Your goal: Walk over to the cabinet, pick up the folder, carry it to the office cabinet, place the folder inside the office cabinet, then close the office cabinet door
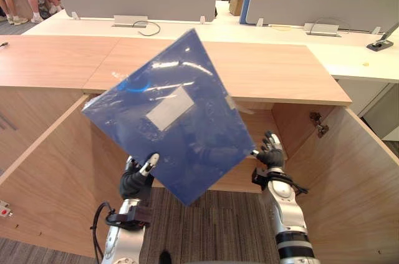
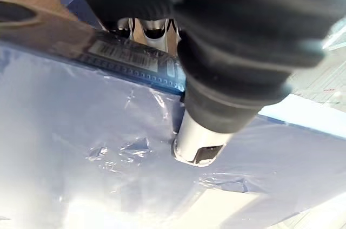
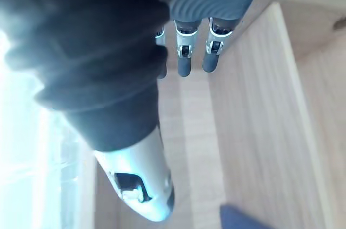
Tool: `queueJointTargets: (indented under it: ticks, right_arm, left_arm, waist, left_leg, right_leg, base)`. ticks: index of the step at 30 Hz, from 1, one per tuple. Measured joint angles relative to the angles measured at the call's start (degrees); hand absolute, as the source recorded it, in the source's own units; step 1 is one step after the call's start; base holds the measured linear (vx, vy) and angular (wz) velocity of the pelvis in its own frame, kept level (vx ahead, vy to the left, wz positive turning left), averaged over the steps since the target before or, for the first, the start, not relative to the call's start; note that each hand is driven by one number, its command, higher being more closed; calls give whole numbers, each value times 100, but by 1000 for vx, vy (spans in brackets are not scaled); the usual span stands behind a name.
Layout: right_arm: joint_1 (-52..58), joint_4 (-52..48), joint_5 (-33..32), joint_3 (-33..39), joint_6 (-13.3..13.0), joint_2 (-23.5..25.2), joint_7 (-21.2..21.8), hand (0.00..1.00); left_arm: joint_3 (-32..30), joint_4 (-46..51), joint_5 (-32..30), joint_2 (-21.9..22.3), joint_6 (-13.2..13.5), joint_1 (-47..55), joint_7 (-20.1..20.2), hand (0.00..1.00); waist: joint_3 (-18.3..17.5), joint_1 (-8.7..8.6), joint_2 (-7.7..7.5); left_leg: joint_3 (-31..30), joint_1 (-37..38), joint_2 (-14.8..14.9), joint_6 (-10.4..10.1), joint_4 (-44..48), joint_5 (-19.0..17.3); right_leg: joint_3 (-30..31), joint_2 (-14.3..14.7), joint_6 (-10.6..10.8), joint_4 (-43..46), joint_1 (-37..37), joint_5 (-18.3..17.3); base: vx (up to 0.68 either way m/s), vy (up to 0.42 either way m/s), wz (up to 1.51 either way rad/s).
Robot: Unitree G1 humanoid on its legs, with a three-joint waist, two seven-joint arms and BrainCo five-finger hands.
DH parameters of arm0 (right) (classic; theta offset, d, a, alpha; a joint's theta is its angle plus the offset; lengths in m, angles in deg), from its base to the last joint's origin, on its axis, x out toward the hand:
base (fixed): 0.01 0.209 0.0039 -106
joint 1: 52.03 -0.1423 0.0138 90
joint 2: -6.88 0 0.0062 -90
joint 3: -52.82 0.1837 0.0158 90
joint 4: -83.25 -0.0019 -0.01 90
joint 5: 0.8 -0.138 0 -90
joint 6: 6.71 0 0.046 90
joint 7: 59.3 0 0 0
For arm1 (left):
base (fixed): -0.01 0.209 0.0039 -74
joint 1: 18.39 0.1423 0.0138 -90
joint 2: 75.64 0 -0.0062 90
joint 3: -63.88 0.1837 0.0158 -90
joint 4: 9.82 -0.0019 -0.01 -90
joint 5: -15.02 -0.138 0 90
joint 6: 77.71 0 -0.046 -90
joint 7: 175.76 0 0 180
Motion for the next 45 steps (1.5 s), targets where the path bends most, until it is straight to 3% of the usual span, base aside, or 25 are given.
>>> queueJointTargets:
  ticks: [8, 13, 16, 18, 24, 33, 40, 45]
  right_arm:
    - [-99, 2091, -185, 924, 109, -481, -228, 0]
    - [-128, 2045, -486, 876, 79, -483, -221, 0]
    - [-129, 1025, -635, 441, 56, -480, -126, 0]
    - [-206, 49, -640, 9, -96, -479, 94, 0]
    - [-639, -1224, -925, -814, -504, -477, 724, 0]
    - [-1307, -1608, -1974, -1606, -700, -792, 1372, 0]
    - [-1792, -1506, -2108, -2400, -703, -1090, 1826, 0]
    - [-2113, -812, -2370, -3076, -598, -1128, 2096, 0]
  left_arm:
    - [-264, -163, 641, 49, 195, -234, 1, 100]
    - [-245, -224, 695, 51, 242, -260, 0, 100]
    - [-286, -230, 657, 54, 247, -259, 1, 100]
    - [-322, -247, 557, 55, 247, -259, 1, 100]
    - [-419, -272, 70, 50, 241, -254, 28, 100]
    - [-419, -472, -79, 46, 230, -245, 191, 100]
    - [-405, -505, -134, 46, 230, -232, 197, 100]
    - [-374, -686, -196, 46, 236, -231, 285, 100]
  waist:
    - [61, 34, 93]
    - [57, -4, 117]
    - [69, -16, 135]
    - [71, -11, 135]
    - [80, 5, 123]
    - [85, 28, 118]
    - [87, 63, 115]
    - [87, 106, 116]
  left_leg:
    - [-11, 0, 14, 3, -2, 12]
    - [-13, 0, 37, 6, -1, 21]
    - [-16, -2, 31, 7, -1, 22]
    - [-15, -2, 26, 7, -1, 22]
    - [-7, -2, 12, 5, -1, 20]
    - [-4, -33, 11, 5, -1, 18]
    - [-10, -39, 13, 4, -2, 16]
    - [-20, -43, 11, 5, -4, 17]
  right_leg:
    - [-7, 14, 6, -45, 21, 3]
    - [5, 46, 13, -27, 23, 13]
    - [5, 38, 12, -17, 19, 13]
    - [5, 29, 12, -11, 15, 12]
    - [8, 12, 13, -29, 3, 12]
    - [10, 20, 19, -44, -11, 21]
    - [7, 22, 19, -35, -13, 25]
    - [-5, 20, 19, -24, -16, 25]
  base:
    - [0, 0, 0]
    - [0, 0, 0]
    - [0, 0, 0]
    - [0, 0, 0]
    - [0, 0, 0]
    - [0, 0, 0]
    - [0, 0, 0]
    - [0, 0, 0]
